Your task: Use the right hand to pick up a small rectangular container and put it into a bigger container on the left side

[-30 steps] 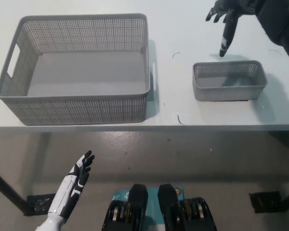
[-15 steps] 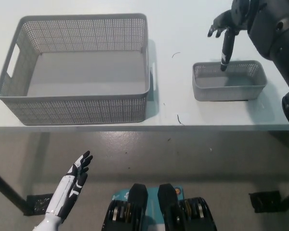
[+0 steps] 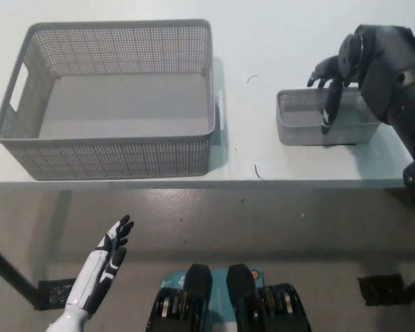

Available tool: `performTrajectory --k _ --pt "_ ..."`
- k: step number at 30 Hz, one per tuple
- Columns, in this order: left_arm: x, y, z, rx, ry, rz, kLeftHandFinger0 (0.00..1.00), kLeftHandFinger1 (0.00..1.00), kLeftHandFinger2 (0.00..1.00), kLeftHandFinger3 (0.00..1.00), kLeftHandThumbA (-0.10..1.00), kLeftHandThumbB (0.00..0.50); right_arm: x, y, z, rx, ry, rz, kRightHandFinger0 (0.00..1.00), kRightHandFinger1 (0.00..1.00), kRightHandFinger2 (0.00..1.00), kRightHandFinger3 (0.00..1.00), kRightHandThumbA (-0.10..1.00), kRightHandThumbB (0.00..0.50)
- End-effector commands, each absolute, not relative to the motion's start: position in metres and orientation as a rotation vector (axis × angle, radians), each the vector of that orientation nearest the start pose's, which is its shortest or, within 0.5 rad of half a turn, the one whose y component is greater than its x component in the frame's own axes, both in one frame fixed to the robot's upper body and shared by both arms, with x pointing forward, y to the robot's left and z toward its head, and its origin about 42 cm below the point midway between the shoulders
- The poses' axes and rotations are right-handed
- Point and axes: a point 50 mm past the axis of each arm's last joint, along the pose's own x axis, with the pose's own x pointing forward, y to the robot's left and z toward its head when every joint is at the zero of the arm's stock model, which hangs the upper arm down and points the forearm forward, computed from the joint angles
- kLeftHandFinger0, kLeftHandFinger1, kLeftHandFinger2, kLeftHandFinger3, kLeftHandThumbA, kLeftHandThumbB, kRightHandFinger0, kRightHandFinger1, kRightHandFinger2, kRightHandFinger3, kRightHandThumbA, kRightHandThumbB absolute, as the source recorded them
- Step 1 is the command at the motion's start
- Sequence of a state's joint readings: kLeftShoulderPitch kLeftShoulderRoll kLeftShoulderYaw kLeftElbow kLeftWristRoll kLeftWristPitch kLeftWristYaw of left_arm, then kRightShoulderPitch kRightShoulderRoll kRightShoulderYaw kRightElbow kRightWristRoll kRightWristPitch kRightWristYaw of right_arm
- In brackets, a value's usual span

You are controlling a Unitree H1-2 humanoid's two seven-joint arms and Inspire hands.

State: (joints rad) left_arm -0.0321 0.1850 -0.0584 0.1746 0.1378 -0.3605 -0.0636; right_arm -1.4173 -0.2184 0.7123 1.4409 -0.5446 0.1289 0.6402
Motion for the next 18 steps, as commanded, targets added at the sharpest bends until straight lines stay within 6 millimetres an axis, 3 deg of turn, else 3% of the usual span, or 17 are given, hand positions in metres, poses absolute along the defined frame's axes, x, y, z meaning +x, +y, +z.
performTrajectory --k 1,8,13,16,18 --pt "0.292 0.251 0.096 0.342 -0.28 -0.201 1.0 1.0 1.0 1.0 1.0 0.195 0.597 -0.19 0.342 -1.437 0.499 0.509 1.0 1.0 1.0 1.0 1.0 0.394" --pt "0.291 0.251 0.096 0.341 -0.283 -0.202 1.0 1.0 1.0 1.0 1.0 0.197 0.59 -0.196 0.299 -1.44 0.555 0.47 1.0 1.0 1.0 1.0 1.0 0.423" --pt "0.292 0.251 0.097 0.341 -0.286 -0.204 1.0 1.0 1.0 1.0 1.0 0.186 0.585 -0.198 0.28 -1.392 0.574 0.533 1.0 1.0 1.0 1.0 1.0 0.342" --pt "0.292 0.251 0.096 0.346 -0.285 -0.204 1.0 1.0 1.0 1.0 1.0 0.186 0.583 -0.2 0.268 -1.389 0.547 0.49 1.0 1.0 1.0 1.0 1.0 0.354" --pt "0.292 0.251 0.095 0.347 -0.286 -0.203 1.0 1.0 1.0 1.0 1.0 0.184 0.584 -0.201 0.264 -1.34 0.488 0.389 1.0 1.0 1.0 1.0 0.87 0.357"
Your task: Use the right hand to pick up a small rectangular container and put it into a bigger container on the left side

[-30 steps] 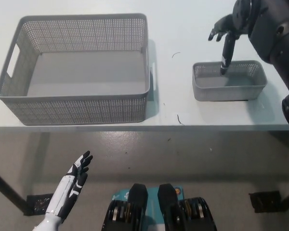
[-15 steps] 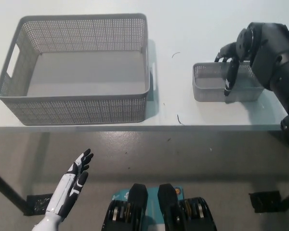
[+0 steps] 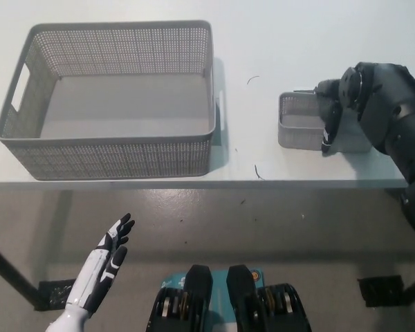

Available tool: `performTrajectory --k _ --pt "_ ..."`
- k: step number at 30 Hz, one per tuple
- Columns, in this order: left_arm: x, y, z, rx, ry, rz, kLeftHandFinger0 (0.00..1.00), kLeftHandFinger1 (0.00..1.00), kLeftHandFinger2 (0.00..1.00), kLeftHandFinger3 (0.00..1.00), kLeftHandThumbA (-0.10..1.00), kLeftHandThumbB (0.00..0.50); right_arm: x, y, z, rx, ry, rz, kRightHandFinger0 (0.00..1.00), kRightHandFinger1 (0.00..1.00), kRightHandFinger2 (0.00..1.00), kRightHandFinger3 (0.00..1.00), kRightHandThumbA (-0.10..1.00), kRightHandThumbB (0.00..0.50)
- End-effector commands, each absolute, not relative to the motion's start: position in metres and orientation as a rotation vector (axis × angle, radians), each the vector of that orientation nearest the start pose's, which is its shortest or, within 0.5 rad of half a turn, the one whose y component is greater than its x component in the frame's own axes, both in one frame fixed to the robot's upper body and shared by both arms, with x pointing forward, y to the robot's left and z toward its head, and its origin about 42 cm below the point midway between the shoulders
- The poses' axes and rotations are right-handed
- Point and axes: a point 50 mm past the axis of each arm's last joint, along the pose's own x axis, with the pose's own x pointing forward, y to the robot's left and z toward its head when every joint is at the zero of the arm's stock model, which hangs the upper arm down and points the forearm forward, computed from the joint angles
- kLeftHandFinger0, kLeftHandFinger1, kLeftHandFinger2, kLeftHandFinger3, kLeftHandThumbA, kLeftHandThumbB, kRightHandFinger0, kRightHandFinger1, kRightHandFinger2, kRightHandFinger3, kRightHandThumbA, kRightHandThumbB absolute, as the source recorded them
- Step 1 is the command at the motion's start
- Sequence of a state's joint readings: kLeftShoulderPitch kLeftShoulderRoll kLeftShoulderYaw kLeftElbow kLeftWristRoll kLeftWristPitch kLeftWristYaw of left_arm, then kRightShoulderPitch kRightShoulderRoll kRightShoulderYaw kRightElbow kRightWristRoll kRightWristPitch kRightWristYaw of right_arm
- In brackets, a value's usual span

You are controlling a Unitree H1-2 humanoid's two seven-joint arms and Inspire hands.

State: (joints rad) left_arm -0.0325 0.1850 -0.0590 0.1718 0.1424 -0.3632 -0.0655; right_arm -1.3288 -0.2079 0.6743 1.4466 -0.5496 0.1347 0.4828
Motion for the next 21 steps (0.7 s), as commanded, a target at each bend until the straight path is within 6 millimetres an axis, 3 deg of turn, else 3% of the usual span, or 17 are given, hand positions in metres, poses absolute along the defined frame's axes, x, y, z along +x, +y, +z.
performTrajectory --k 1,2,3,4,5,7,8,9,10,11,12,13,14,16,17,18,21 --pt "0.292 0.251 0.095 0.347 -0.285 -0.202 1.0 1.0 1.0 1.0 1.0 0.185 0.584 -0.202 0.262 -1.332 0.415 0.328 0.87 1.0 1.0 1.0 0.5 0.289" --pt "0.292 0.251 0.095 0.346 -0.284 -0.201 1.0 1.0 1.0 1.0 1.0 0.186 0.585 -0.203 0.261 -1.339 0.364 0.3 0.83 0.98 1.0 1.0 0.41 0.292" --pt "0.292 0.252 0.095 0.345 -0.283 -0.201 1.0 1.0 1.0 1.0 1.0 0.186 0.585 -0.203 0.262 -1.402 0.271 0.266 0.89 1.0 1.0 0.98 0.15 0.206" --pt "0.292 0.252 0.095 0.343 -0.282 -0.201 1.0 1.0 1.0 1.0 1.0 0.186 0.586 -0.203 0.263 -1.411 0.225 0.236 0.67 0.71 0.68 0.78 0.02 0.16" --pt "0.292 0.252 0.095 0.343 -0.281 -0.202 1.0 1.0 1.0 1.0 1.0 0.184 0.586 -0.204 0.265 -1.417 0.181 0.211 0.4 0.51 0.58 0.65 -0.05 0.188" --pt "0.292 0.252 0.094 0.342 -0.281 -0.202 1.0 1.0 1.0 1.0 1.0 0.182 0.588 -0.205 0.274 -1.408 0.091 0.166 0.06 0.19 0.3 0.37 -0.1 0.164" --pt "0.293 0.252 0.094 0.341 -0.281 -0.201 1.0 1.0 1.0 1.0 1.0 0.182 0.589 -0.205 0.276 -1.408 0.082 0.162 0.02 0.19 0.32 0.36 -0.1 0.162" --pt "0.292 0.252 0.094 0.339 -0.279 -0.2 1.0 1.0 1.0 1.0 1.0 0.182 0.591 -0.205 0.284 -1.406 0.052 0.147 0.15 0.34 0.45 0.38 -0.1 0.166" --pt "0.292 0.252 0.095 0.341 -0.279 -0.199 1.0 1.0 1.0 1.0 1.0 0.182 0.593 -0.204 0.294 -1.404 0.008 0.136 0.17 0.36 0.47 0.41 -0.1 0.17" --pt "0.293 0.252 0.094 0.346 -0.282 -0.196 1.0 1.0 1.0 1.0 1.0 0.175 0.595 -0.201 0.304 -1.408 -0.035 0.123 0.55 0.65 0.61 0.45 -0.1 0.197" --pt "0.293 0.252 0.094 0.347 -0.283 -0.194 1.0 1.0 1.0 1.0 1.0 0.173 0.597 -0.199 0.313 -1.41 -0.064 0.113 0.44 0.53 0.52 0.4 -0.1 0.185" --pt "0.29 0.253 0.093 0.346 -0.276 -0.195 1.0 1.0 1.0 1.0 1.0 0.165 0.598 -0.194 0.321 -1.401 -0.111 0.104 0.24 0.32 0.3 0.28 -0.1 0.197" --pt "0.29 0.253 0.093 0.345 -0.274 -0.197 1.0 1.0 1.0 1.0 1.0 0.152 0.599 -0.192 0.332 -1.373 -0.169 0.096 0.05 0.16 0.26 0.27 -0.1 0.19" --pt "0.29 0.253 0.093 0.347 -0.275 -0.197 1.0 1.0 1.0 1.0 1.0 0.148 0.602 -0.189 0.354 -1.331 -0.24 0.08 0.01 0.28 0.61 0.55 -0.1 0.177" --pt "0.291 0.253 0.092 0.35 -0.275 -0.197 1.0 1.0 1.0 1.0 1.0 0.151 0.603 -0.187 0.368 -1.322 -0.289 0.068 0.05 0.45 0.84 0.79 -0.1 0.144" --pt "0.291 0.253 0.093 0.352 -0.274 -0.198 1.0 1.0 1.0 1.0 1.0 0.154 0.604 -0.184 0.384 -1.319 -0.327 0.057 0.06 0.53 0.86 0.97 -0.1 0.129" --pt "0.29 0.252 0.093 0.351 -0.275 -0.2 1.0 1.0 1.0 1.0 1.0 0.147 0.605 -0.177 0.432 -1.266 -0.4 0.016 0.1 0.58 0.88 0.98 -0.1 0.147"
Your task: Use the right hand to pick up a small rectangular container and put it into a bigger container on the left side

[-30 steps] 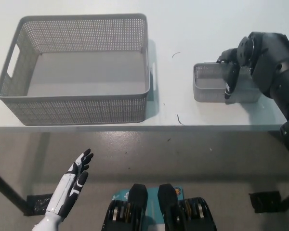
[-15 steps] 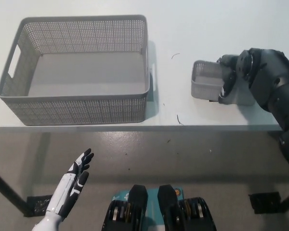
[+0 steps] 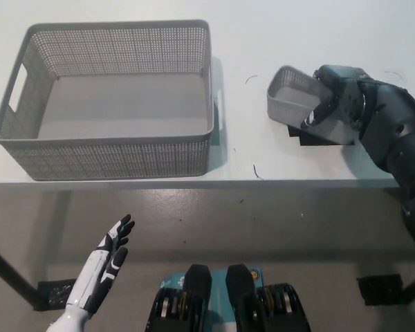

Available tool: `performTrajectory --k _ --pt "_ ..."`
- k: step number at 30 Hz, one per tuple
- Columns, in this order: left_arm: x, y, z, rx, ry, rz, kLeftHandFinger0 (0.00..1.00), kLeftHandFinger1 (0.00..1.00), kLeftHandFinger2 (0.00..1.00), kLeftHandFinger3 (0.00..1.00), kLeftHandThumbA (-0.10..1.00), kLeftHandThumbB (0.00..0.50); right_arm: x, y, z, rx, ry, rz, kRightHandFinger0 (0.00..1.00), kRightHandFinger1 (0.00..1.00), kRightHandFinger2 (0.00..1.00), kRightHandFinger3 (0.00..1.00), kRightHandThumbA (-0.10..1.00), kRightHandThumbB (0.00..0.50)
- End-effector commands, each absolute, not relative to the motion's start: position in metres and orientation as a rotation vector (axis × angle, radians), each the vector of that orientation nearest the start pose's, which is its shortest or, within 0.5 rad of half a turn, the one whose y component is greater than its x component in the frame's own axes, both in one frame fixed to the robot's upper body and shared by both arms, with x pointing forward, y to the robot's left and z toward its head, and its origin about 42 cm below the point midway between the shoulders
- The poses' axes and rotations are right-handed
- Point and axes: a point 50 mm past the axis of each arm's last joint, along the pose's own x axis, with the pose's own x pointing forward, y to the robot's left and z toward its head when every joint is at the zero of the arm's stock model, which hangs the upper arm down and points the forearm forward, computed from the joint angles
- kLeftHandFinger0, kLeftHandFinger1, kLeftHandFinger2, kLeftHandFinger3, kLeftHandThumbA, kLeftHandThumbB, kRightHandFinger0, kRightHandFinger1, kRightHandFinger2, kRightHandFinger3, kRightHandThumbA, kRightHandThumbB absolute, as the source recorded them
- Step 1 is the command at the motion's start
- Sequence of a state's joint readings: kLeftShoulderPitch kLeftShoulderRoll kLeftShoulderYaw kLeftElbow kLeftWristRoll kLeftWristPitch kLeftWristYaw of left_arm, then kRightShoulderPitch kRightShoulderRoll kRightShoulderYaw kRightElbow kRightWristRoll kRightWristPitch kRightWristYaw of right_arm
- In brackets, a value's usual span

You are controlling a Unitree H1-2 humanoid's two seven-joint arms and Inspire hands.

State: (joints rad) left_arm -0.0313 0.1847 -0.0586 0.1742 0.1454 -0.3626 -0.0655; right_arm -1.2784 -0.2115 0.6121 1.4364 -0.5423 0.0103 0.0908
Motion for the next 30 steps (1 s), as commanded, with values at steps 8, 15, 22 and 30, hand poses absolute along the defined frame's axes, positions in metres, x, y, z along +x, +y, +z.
performTrajectory --k 8,15,22,30 --pt "0.289 0.252 0.089 0.349 -0.26 -0.199 1.0 1.0 1.0 1.0 1.0 0.166 0.591 -0.135 0.527 -1.126 -0.635 0.034 0.08 0.54 0.89 1.0 -0.1 0.136" --pt "0.284 0.247 0.086 0.348 -0.24 -0.22 1.0 1.0 1.0 1.0 1.0 0.179 0.575 -0.069 0.547 -1.176 -0.734 0.129 0.04 0.43 0.76 0.83 -0.1 0.189" --pt "0.286 0.245 0.087 0.354 -0.227 -0.235 1.0 1.0 1.0 1.0 1.0 0.189 0.556 0.002 0.541 -1.212 -0.802 0.24 0.02 0.47 0.82 0.75 -0.1 0.214" --pt "0.289 0.246 0.091 0.364 -0.237 -0.247 1.0 1.0 1.0 1.0 1.0 0.171 0.548 0.044 0.511 -1.2 -0.689 0.276 0.01 0.42 0.79 0.74 -0.1 0.218"
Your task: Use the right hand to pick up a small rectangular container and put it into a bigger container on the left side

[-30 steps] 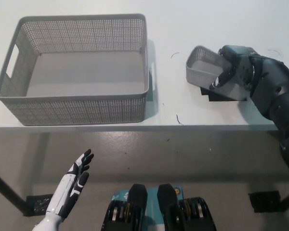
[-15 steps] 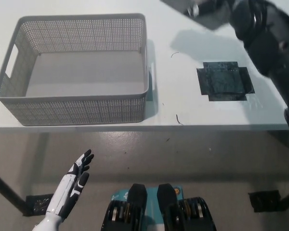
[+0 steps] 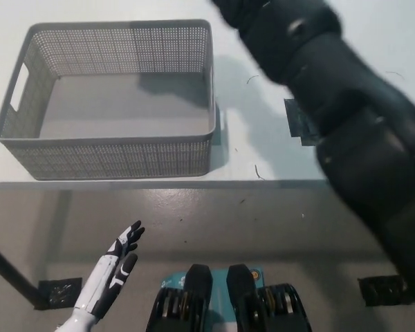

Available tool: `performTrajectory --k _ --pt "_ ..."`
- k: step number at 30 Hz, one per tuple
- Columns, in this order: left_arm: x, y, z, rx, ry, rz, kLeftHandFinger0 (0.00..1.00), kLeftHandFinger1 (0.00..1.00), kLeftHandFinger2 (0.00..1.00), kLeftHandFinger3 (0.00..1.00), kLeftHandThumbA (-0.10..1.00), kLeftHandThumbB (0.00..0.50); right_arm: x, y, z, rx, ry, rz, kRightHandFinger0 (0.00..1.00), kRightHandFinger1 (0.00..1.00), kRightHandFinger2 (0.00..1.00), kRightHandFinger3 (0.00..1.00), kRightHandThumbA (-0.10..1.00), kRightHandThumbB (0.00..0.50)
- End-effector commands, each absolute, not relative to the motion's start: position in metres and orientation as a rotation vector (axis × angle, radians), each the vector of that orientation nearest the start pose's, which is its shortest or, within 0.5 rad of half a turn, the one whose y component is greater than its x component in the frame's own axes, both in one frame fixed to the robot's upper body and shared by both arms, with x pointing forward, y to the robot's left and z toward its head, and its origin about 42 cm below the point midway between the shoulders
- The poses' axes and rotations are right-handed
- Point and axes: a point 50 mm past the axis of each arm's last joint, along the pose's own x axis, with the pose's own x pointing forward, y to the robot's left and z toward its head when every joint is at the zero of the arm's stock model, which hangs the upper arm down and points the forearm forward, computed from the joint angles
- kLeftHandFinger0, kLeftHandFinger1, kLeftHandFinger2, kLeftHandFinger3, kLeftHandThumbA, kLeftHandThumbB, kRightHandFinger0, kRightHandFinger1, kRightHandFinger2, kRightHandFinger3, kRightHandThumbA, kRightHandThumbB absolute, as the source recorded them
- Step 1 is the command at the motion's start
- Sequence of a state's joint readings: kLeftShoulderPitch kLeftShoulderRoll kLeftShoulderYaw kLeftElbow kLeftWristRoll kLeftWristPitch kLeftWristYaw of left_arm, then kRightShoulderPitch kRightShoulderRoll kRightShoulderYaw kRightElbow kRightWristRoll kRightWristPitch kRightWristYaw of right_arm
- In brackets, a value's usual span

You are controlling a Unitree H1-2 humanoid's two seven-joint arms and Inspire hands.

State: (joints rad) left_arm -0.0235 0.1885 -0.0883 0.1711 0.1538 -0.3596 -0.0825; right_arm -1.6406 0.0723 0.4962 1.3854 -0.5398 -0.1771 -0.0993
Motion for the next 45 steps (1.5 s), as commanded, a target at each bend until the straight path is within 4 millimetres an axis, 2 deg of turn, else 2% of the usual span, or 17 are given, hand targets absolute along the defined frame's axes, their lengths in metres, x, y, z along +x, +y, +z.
performTrajectory --k 1,5,7,8,10,14,15,16,17,18,19,24,29,36,38,42,45 --pt "0.288 0.247 0.09 0.361 -0.233 -0.246 1.0 1.0 1.0 1.0 1.0 0.178 0.546 0.053 0.502 -1.209 -0.67 0.279 0.0 0.42 0.79 0.72 -0.1 0.231" --pt "0.288 0.248 0.09 0.356 -0.229 -0.247 1.0 1.0 1.0 1.0 1.0 0.176 0.538 0.075 0.48 -1.235 -0.642 0.332 0.0 0.37 0.76 0.7 -0.1 0.27" --pt "0.292 0.248 0.093 0.363 -0.242 -0.249 1.0 1.0 1.0 1.0 1.0 0.165 0.532 0.086 0.475 -1.27 -0.639 0.345 0.0 0.26 0.62 0.55 -0.1 0.285" --pt "0.293 0.248 0.093 0.366 -0.244 -0.249 1.0 1.0 1.0 1.0 1.0 0.167 0.532 0.088 0.474 -1.275 -0.639 0.346 0.0 0.23 0.55 0.49 -0.1 0.327" --pt "0.295 0.248 0.095 0.37 -0.245 -0.252 1.0 1.0 1.0 1.0 1.0 0.168 0.527 0.096 0.463 -1.278 -0.623 0.374 0.0 0.14 0.51 0.46 -0.1 0.286" --pt "0.297 0.25 0.101 0.377 -0.248 -0.252 1.0 1.0 1.0 1.0 1.0 0.165 0.527 0.098 0.447 -1.312 -0.59 0.375 0.0 0.2 0.48 0.31 -0.1 0.263" --pt "0.3 0.251 0.102 0.386 -0.252 -0.254 1.0 1.0 1.0 1.0 1.0 0.168 0.528 0.098 0.445 -1.323 -0.539 0.396 0.13 0.34 0.58 0.51 -0.07 0.228" --pt "0.301 0.251 0.103 0.384 -0.252 -0.255 1.0 1.0 1.0 1.0 1.0 0.168 0.528 0.098 0.443 -1.331 -0.465 0.44 0.34 0.59 0.86 0.84 0.15 0.249" --pt "0.303 0.251 0.105 0.386 -0.256 -0.261 1.0 1.0 1.0 1.0 1.0 0.16 0.529 0.097 0.442 -1.314 -0.392 0.494 0.6 0.85 1.0 1.0 0.38 0.334" --pt "0.303 0.251 0.104 0.387 -0.257 -0.262 1.0 1.0 1.0 1.0 1.0 0.157 0.53 0.096 0.44 -1.304 -0.353 0.533 0.96 1.0 1.0 1.0 0.54 0.425" --pt "0.304 0.251 0.105 0.391 -0.259 -0.266 1.0 1.0 1.0 1.0 1.0 0.155 0.53 0.095 0.438 -1.308 -0.321 0.571 1.0 1.0 1.0 1.0 0.62 0.49" --pt "0.304 0.25 0.105 0.404 -0.262 -0.267 1.0 1.0 1.0 1.0 1.0 0.147 0.528 0.098 0.439 -1.298 -0.267 0.629 1.0 1.0 1.0 1.0 0.85 0.5" --pt "0.304 0.25 0.105 0.399 -0.257 -0.262 1.0 1.0 1.0 1.0 1.0 0.155 0.525 0.102 0.454 -1.293 -0.265 0.653 1.0 1.0 1.0 1.0 0.91 0.5" --pt "0.303 0.25 0.101 0.399 -0.259 -0.274 1.0 1.0 1.0 1.0 1.0 0.15 0.532 0.087 0.483 -1.221 -0.318 0.63 1.0 1.0 1.0 1.0 0.9 0.5" --pt "0.302 0.249 0.1 0.396 -0.252 -0.279 1.0 1.0 1.0 1.0 1.0 0.154 0.538 0.066 0.519 -1.127 -0.467 0.567 1.0 1.0 1.0 1.0 1.0 0.5" --pt "0.304 0.245 0.099 0.383 -0.259 -0.276 1.0 1.0 1.0 1.0 1.0 0.157 0.542 0.023 0.577 -0.978 -0.634 0.483 1.0 1.0 1.0 1.0 1.0 0.465" --pt "0.303 0.247 0.098 0.386 -0.259 -0.265 1.0 1.0 1.0 1.0 1.0 0.163 0.537 -0.02 0.621 -0.89 -0.76 0.411 1.0 1.0 1.0 1.0 1.0 0.394"
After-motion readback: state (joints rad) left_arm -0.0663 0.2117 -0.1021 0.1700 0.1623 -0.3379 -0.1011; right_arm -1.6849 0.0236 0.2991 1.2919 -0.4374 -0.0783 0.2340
